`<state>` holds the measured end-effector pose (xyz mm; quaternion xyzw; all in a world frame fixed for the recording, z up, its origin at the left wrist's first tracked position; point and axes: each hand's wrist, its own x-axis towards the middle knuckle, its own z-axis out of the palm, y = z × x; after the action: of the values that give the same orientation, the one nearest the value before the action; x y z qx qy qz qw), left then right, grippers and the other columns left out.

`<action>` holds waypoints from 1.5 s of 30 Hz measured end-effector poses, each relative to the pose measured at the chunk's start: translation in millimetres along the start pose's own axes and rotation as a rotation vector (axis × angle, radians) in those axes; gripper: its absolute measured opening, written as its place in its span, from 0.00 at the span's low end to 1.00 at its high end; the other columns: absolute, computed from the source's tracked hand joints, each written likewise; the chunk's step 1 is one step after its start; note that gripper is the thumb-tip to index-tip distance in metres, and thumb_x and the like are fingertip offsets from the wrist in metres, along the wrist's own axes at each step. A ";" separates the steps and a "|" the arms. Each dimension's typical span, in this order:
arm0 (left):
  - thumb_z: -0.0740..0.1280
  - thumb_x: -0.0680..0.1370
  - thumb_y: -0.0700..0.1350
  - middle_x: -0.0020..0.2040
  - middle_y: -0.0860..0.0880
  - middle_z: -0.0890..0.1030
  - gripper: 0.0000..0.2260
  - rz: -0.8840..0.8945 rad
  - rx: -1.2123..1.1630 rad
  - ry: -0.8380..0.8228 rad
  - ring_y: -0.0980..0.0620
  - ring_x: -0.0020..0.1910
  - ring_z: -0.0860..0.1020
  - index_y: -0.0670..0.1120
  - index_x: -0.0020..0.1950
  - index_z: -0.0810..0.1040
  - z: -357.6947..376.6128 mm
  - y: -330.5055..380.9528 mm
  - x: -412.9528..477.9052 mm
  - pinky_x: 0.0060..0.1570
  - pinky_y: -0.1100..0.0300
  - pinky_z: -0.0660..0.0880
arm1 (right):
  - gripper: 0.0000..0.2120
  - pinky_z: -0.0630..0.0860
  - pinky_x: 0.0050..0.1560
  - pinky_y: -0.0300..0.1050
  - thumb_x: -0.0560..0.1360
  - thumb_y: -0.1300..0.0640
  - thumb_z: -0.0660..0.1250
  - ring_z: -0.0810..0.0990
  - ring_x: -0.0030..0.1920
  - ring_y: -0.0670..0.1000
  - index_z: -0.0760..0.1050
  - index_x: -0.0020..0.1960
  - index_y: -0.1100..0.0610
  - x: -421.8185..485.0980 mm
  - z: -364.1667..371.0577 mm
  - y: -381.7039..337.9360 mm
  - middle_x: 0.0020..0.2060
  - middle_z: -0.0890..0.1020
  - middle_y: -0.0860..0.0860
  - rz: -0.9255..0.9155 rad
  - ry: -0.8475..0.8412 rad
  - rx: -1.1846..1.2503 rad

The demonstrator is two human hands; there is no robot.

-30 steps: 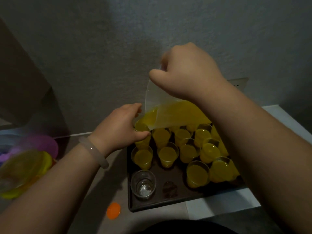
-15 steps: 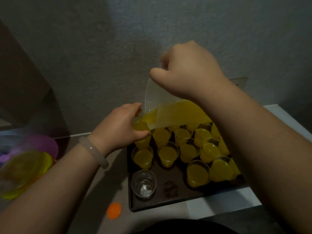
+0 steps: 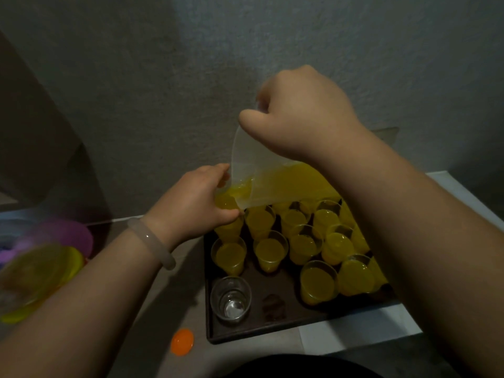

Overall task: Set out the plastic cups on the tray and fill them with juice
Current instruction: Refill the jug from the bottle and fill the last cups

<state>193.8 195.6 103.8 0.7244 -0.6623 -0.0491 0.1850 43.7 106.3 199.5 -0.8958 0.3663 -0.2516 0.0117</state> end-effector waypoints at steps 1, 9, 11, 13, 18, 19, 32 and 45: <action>0.75 0.68 0.55 0.65 0.50 0.75 0.37 0.002 -0.003 0.001 0.54 0.61 0.74 0.49 0.74 0.64 0.0 -0.1 0.3 0.58 0.62 0.70 | 0.17 0.57 0.28 0.41 0.72 0.45 0.59 0.67 0.28 0.48 0.65 0.29 0.53 -0.1 0.7 0.1 0.26 0.69 0.49 0.000 -0.002 0.004; 0.75 0.68 0.55 0.65 0.50 0.74 0.37 0.005 -0.001 -0.008 0.54 0.62 0.73 0.50 0.74 0.64 0.7 -1.7 -0.1 0.58 0.63 0.69 | 0.18 0.55 0.28 0.42 0.71 0.45 0.60 0.64 0.28 0.48 0.63 0.28 0.53 -2.2 3.1 0.8 0.26 0.67 0.49 0.004 0.010 0.013; 0.75 0.68 0.56 0.65 0.50 0.74 0.38 0.000 0.001 -0.009 0.55 0.62 0.73 0.50 0.74 0.64 0.9 -2.3 -0.2 0.58 0.63 0.69 | 0.18 0.55 0.28 0.42 0.71 0.45 0.60 0.64 0.28 0.48 0.62 0.28 0.54 -3.7 3.4 1.4 0.26 0.67 0.50 0.013 0.013 0.019; 0.75 0.68 0.56 0.65 0.51 0.74 0.38 -0.006 0.000 -0.014 0.55 0.62 0.73 0.50 0.74 0.64 1.0 -2.8 -1.0 0.59 0.62 0.70 | 0.18 0.54 0.28 0.42 0.72 0.46 0.60 0.63 0.28 0.49 0.62 0.28 0.54 -6.0 3.4 2.0 0.26 0.67 0.50 0.019 0.013 0.019; 0.75 0.67 0.56 0.65 0.50 0.74 0.38 -0.004 -0.007 -0.001 0.55 0.62 0.73 0.49 0.74 0.64 0.1 -1.4 -4.1 0.59 0.63 0.69 | 0.18 0.55 0.28 0.41 0.73 0.46 0.60 0.64 0.27 0.49 0.63 0.29 0.54 -12.1 1.6 3.7 0.26 0.67 0.50 0.059 0.008 0.063; 0.75 0.67 0.55 0.65 0.50 0.75 0.38 -0.005 -0.006 0.007 0.55 0.62 0.73 0.49 0.74 0.65 -0.3 -0.6 -4.5 0.58 0.64 0.68 | 0.18 0.55 0.28 0.41 0.73 0.47 0.60 0.64 0.27 0.49 0.63 0.29 0.54 -13.3 1.3 4.6 0.26 0.67 0.50 0.076 0.012 0.080; 0.76 0.67 0.56 0.65 0.48 0.75 0.40 -0.052 0.025 0.029 0.52 0.62 0.74 0.46 0.74 0.63 -7.1 7.1 -12.3 0.61 0.60 0.70 | 0.21 0.51 0.28 0.45 0.71 0.53 0.63 0.56 0.23 0.48 0.56 0.26 0.54 -44.3 14.5 43.4 0.18 0.59 0.49 0.391 0.215 0.449; 0.77 0.63 0.58 0.56 0.57 0.77 0.34 0.052 -0.160 -0.057 0.64 0.52 0.75 0.52 0.66 0.71 -5.8 42.9 -25.2 0.51 0.74 0.71 | 0.15 0.56 0.31 0.47 0.73 0.54 0.62 0.61 0.29 0.50 0.66 0.29 0.56 -67.1 15.2 77.3 0.25 0.62 0.50 0.623 0.512 0.775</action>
<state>152.2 219.0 119.1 0.6883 -0.6797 -0.1177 0.2245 -40.2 91.7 140.7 -0.5855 0.4857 -0.5621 0.3246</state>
